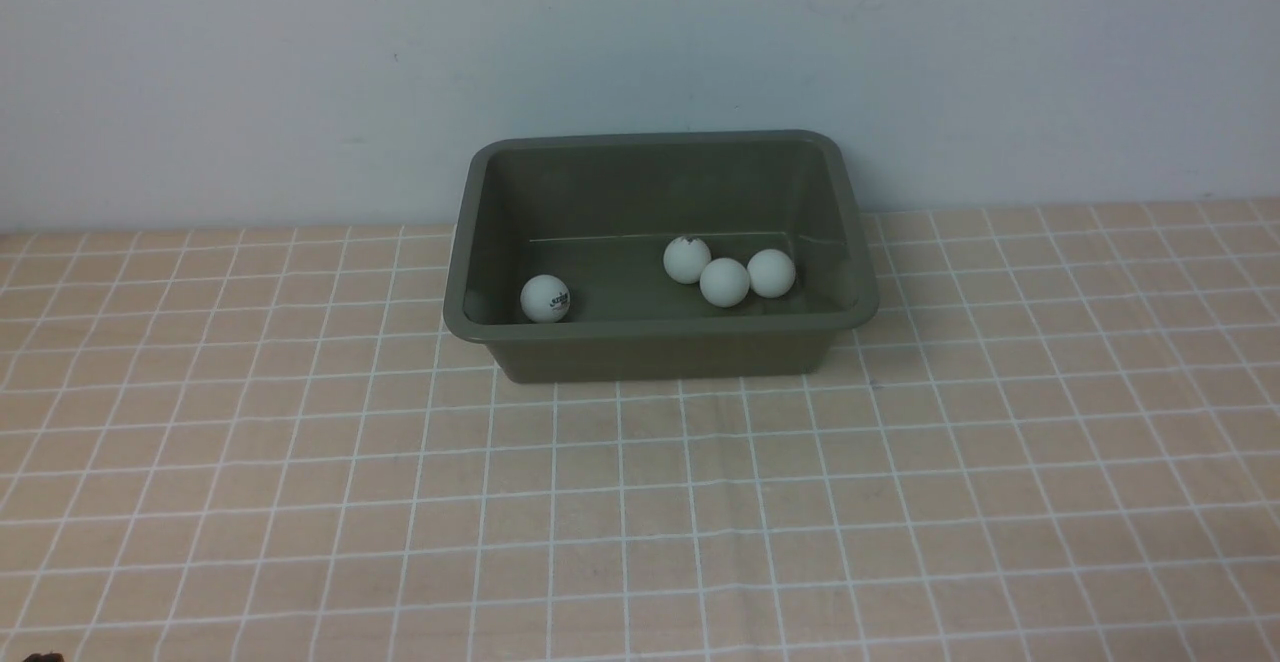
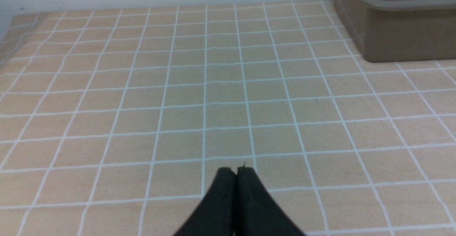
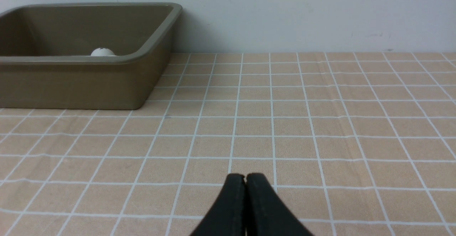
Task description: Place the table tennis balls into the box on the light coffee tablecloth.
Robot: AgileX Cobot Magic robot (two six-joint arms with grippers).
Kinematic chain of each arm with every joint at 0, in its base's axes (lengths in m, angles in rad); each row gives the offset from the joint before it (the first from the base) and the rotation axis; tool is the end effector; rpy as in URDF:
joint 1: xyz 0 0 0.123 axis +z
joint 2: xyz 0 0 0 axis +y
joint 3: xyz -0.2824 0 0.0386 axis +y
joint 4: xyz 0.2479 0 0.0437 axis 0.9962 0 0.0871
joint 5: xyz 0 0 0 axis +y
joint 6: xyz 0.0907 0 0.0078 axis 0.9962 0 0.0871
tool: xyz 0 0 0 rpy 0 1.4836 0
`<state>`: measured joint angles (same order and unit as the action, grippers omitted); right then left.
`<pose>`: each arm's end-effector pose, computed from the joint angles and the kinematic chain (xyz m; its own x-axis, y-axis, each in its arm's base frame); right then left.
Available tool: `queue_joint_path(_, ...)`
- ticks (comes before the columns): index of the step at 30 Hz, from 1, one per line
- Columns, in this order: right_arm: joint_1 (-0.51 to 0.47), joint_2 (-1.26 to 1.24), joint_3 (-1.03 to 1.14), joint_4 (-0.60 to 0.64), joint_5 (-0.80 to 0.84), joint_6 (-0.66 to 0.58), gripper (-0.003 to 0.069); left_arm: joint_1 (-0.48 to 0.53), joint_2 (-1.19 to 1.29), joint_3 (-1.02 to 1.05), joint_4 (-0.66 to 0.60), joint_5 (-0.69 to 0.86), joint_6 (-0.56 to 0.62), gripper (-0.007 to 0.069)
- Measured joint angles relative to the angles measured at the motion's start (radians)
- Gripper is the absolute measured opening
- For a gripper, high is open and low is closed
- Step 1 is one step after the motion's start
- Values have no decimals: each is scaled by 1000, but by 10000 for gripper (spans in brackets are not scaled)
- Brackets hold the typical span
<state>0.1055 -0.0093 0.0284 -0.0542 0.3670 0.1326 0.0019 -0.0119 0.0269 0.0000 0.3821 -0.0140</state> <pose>0.0528 0.0038 0.1710 -0.2985 0.0507 -0.9531 -0.0626 0.9954 0.0726 0.0523 0.0001 0.1703 -0.3049 -0.0146 -0.9523 -0.0062 0.9999 -0.0133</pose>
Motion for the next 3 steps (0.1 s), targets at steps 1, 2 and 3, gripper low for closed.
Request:
queue_joint_path(1, 0, 0, 0, 0, 0, 0, -18, 0, 0, 0, 0, 0, 0, -69)
queue_joint_path(2, 0, 0, 0, 0, 0, 0, -18, 0, 0, 0, 0, 0, 0, -69)
queue_joint_path(3, 0, 0, 0, 0, 0, 0, -18, 0, 0, 0, 0, 0, 0, -69)
